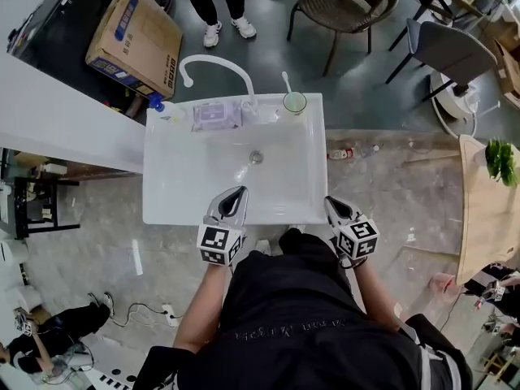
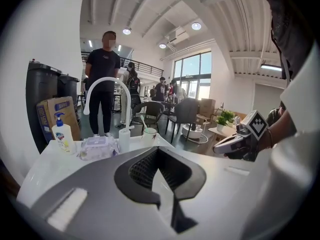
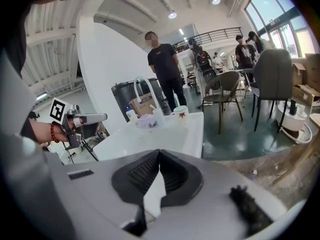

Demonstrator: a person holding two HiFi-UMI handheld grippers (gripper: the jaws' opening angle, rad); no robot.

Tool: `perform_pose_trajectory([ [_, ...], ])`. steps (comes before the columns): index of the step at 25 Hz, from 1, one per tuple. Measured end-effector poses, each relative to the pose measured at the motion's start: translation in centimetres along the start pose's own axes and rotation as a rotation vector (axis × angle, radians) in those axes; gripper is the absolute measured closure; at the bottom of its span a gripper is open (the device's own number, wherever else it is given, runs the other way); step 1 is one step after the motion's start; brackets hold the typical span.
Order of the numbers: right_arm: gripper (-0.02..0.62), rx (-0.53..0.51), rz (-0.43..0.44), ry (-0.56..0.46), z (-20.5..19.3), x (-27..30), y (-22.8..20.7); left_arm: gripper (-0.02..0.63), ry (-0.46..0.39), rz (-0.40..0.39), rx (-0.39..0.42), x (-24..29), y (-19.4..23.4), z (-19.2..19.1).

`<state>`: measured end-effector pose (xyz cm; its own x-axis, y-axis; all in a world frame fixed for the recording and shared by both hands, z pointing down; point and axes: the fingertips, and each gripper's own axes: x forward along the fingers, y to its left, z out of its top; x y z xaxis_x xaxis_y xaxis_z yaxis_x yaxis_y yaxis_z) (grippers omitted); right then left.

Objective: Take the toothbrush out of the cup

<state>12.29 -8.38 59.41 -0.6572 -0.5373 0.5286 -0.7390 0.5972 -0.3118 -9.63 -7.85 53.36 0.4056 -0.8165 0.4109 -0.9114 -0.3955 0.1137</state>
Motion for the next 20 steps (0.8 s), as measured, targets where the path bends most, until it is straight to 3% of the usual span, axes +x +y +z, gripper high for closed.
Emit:
perform_pose_trajectory([
  [11,0.583,-0.047,0.085,0.023,1.3,1.7,-3.8,0.600,0.007,0.026,0.023,4.2,-2.6,2.1],
  [20,0.583,-0.048,0.086,0.003,3.2,3.4,-5.6,0.600,-0.005,0.023,0.028,5.2,-2.9,3.7],
])
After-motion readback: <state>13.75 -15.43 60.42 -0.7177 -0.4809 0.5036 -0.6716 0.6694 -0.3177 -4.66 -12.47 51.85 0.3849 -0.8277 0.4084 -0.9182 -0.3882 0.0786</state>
